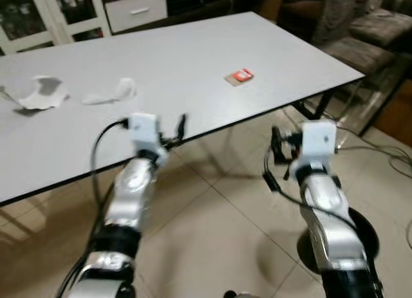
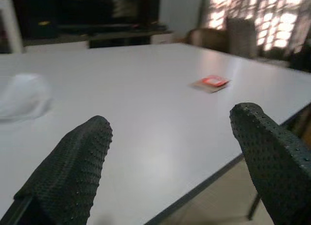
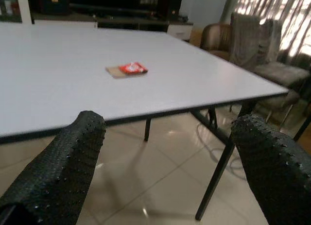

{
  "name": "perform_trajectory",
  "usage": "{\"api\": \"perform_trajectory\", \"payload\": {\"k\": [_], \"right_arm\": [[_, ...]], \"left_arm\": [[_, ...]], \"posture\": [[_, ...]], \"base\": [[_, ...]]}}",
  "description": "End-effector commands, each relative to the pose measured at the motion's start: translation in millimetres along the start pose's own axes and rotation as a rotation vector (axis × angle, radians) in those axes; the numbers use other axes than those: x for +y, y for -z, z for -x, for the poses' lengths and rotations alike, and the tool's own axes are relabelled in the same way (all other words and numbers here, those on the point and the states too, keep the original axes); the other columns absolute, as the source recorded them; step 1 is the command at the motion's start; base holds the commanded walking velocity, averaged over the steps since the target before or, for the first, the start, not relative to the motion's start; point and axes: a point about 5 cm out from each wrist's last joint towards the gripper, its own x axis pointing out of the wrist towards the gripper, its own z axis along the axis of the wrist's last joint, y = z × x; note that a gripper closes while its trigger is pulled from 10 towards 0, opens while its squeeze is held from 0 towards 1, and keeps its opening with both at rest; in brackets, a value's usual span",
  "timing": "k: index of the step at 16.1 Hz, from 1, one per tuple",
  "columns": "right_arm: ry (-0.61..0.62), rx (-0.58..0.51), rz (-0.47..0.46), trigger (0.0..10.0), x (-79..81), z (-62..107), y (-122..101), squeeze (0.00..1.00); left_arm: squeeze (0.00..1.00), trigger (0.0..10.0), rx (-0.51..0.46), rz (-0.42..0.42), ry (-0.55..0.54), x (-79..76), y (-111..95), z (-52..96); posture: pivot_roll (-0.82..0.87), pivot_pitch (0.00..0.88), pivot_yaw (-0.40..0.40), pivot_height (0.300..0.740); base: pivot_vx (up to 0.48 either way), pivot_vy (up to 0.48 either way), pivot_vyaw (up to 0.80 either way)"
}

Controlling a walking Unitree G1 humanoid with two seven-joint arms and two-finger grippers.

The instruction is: Picking trash to rubbish bin

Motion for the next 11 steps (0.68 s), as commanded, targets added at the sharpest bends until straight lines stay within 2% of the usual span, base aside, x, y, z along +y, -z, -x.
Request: {"api": "perform_trajectory", "payload": {"k": [1,3,4,6,7,9,10,11], "right_arm": [[0.007,-0.003,-0.004,10.0,-3.6,6.1,-2.8,0.00],[0.014,0.018,-0.007,10.0,-7.9,12.9,0.0,0.00],[0.029,0.031,-0.005,10.0,-17.7,20.5,1.2,0.00],[0.052,0.034,-0.003,10.0,-25.8,28.2,1.1,0.00],[0.057,0.032,0.010,10.0,-27.1,31.5,1.3,0.00],[0.074,0.030,0.014,10.0,-19.8,35.8,3.2,0.00],[0.080,0.027,0.013,10.0,-16.3,35.5,2.0,0.31],[0.086,0.025,-0.014,10.0,-13.8,34.9,1.4,1.00]], "left_arm": [[0.00,10.0,0.025,0.001,0.041,-2.7,5.5,3.7],[0.00,10.0,0.041,-0.004,0.097,-6.6,9.2,9.3],[0.00,10.0,0.049,-0.019,0.126,-6.8,10.7,13.2],[0.00,10.0,0.051,-0.027,0.125,-2.8,10.1,13.7],[0.00,10.0,0.050,-0.025,0.123,-2.1,9.6,13.5],[0.00,10.0,0.041,0.001,0.126,-7.6,8.2,15.5],[0.00,10.0,0.043,0.009,0.130,-10.5,9.1,18.2],[0.00,10.0,0.046,0.016,0.132,-12.6,10.3,19.8]], "posture": [[-0.12,0.042,0.033,0.740],[-0.13,0.049,0.042,0.740],[-0.13,0.052,0.045,0.740],[-0.14,0.061,0.056,0.740],[-0.15,0.062,0.058,0.740],[-0.15,0.062,0.063,0.740],[-0.15,0.062,0.063,0.740],[-0.15,0.064,0.063,0.740]], "base": [[0.000,0.000,0.00],[0.000,0.000,0.00],[0.000,0.000,0.00],[0.000,0.000,0.00],[0.000,0.000,0.00],[0.000,0.000,0.00],[0.000,0.000,0.00],[0.000,0.000,0.00]]}}
